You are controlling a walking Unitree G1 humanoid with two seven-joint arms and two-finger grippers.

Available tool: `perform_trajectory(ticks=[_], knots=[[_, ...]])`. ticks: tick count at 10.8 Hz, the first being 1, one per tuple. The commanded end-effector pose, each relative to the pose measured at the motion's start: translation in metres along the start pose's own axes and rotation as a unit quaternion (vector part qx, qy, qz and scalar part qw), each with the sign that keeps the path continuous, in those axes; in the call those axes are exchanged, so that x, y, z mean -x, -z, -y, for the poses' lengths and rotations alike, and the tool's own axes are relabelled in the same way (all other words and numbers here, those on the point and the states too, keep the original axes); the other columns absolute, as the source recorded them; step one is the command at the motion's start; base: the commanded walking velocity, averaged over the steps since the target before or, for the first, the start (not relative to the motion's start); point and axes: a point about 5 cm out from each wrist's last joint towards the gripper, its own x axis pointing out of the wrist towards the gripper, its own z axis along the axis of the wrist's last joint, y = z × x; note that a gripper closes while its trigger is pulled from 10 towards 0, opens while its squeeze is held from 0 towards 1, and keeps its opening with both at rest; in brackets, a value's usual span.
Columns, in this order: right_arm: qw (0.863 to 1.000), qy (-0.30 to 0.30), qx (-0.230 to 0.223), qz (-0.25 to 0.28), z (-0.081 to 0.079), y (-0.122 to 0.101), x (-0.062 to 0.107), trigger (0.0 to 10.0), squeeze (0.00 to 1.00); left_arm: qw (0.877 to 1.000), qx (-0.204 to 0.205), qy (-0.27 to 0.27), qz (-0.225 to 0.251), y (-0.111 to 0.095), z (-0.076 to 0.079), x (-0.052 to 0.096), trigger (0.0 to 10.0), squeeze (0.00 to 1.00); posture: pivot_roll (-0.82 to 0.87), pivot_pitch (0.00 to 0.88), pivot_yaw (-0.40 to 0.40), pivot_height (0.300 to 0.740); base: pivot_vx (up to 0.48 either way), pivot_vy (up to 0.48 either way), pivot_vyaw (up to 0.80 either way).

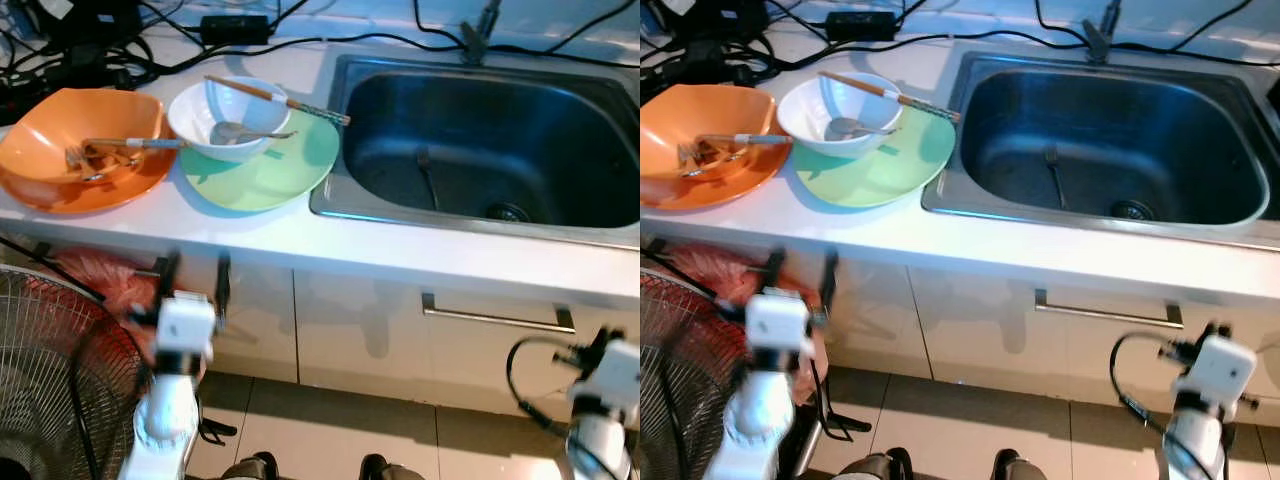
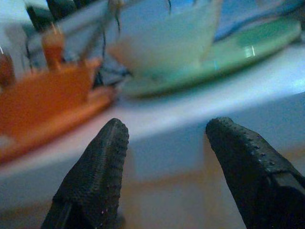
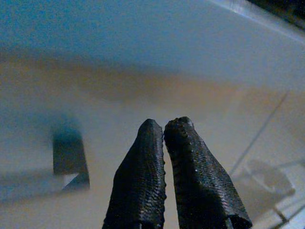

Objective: Kitchen organization

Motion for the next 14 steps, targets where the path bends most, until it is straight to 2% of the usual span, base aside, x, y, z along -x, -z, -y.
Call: perform_trajectory(ticks=[1,4,6,7,9,12,14], knots=[[1.000,0.018,0.006,0.008,0.007,-0.005,-0.003,10.0,0.00,1.000,-0.014,0.004,0.007,-0.007,-0.001,-0.004,10.0,0.00,0.04,0.168,0.013,0.740,0.000,0.000,0.00],[0.998,0.056,0.022,0.030,0.022,-0.023,-0.007,10.0,0.00,0.998,-0.022,-0.008,0.054,-0.037,-0.003,-0.022,10.0,0.00,0.04,0.169,0.012,0.740,0.000,0.000,0.00],[0.996,0.077,0.025,0.048,0.029,-0.035,-0.012,10.0,0.00,0.997,-0.020,-0.007,0.068,-0.048,-0.003,-0.028,10.0,0.00,0.03,0.173,0.015,0.740,0.000,0.000,0.00],[0.991,0.105,0.026,0.078,0.037,-0.056,-0.021,10.0,0.00,0.996,-0.021,-0.008,0.082,-0.057,-0.006,-0.038,10.0,0.00,0.03,0.174,0.017,0.740,0.000,0.000,0.00],[0.987,0.115,0.017,0.107,0.035,-0.077,-0.028,10.0,0.00,0.996,-0.023,-0.007,0.084,-0.061,-0.007,-0.042,10.0,0.00,0.03,0.172,0.019,0.740,0.000,0.000,0.00],[0.983,0.090,0.000,0.159,0.019,-0.117,-0.042,10.0,0.00,0.996,-0.028,0.018,0.077,-0.064,-0.002,-0.051,10.0,0.00,0.03,0.167,0.019,0.740,0.000,0.000,0.00],[0.980,0.076,-0.024,0.184,0.009,-0.140,-0.046,10.0,0.00,0.996,-0.024,0.025,0.082,-0.067,-0.001,-0.057,10.0,0.00,0.03,0.165,0.019,0.740,0.000,0.000,0.00]])
